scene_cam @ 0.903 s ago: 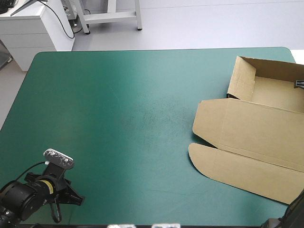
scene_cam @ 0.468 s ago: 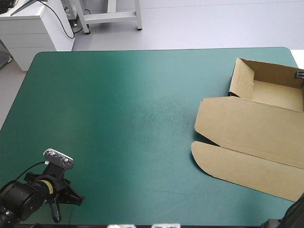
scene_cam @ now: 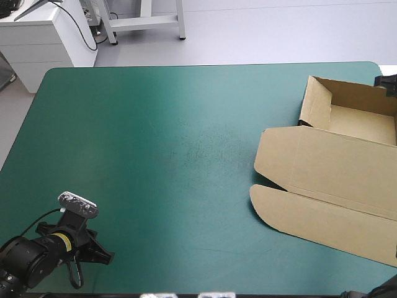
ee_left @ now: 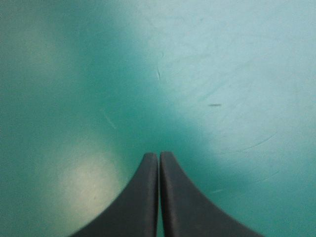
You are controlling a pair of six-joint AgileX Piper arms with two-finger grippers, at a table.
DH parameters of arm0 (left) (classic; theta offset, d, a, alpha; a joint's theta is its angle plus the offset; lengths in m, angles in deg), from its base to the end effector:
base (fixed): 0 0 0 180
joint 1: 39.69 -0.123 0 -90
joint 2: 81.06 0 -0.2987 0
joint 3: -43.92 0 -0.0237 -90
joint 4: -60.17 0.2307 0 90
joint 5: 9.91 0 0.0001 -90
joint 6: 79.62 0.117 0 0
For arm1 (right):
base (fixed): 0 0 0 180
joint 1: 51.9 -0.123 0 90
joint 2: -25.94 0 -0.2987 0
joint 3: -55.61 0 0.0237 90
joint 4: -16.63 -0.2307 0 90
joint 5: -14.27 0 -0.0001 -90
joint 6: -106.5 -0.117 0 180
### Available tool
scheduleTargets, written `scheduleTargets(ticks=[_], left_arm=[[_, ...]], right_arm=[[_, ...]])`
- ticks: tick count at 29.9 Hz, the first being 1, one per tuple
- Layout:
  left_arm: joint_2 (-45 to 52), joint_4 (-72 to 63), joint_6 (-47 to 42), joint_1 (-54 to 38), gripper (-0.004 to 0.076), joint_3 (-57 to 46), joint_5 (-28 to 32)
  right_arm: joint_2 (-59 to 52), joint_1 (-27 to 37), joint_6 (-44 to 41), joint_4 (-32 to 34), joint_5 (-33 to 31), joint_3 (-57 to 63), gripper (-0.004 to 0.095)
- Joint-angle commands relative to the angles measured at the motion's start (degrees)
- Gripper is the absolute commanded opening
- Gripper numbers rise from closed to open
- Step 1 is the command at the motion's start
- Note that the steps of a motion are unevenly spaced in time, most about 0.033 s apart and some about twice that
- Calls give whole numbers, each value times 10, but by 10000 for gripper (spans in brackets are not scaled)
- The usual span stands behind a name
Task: Fold the box
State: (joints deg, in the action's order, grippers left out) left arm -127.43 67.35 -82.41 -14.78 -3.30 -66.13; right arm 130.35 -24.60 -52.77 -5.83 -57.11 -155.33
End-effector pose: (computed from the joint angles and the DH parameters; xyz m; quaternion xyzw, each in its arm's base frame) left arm 0.0817 -0.0245 0.2480 0.2045 0.9419 -0.0046 0.2666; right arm 0.3337 -0.1245 0.4130 0.0571 0.9333 0.0573 0.3498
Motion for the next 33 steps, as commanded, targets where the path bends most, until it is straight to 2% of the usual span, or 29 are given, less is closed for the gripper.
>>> scheduleTargets(ticks=[1, 10, 21, 33], left_arm=[[1, -20, -5, 1, -8, 15, 50], [1, -23, -2, 1, -8, 15, 88], [3, -33, -2, 1, -8, 15, 74], [87, -72, -2, 1, -8, 15, 57]], right_arm=[[-78, -11, 24, -24, 2, 50, -6], [-255, -77, 58, -48, 81, 245, -5], [-465, -196, 58, -3, 99, 431, -5], [-696, -217, 60, 12, 99, 603, -6]])
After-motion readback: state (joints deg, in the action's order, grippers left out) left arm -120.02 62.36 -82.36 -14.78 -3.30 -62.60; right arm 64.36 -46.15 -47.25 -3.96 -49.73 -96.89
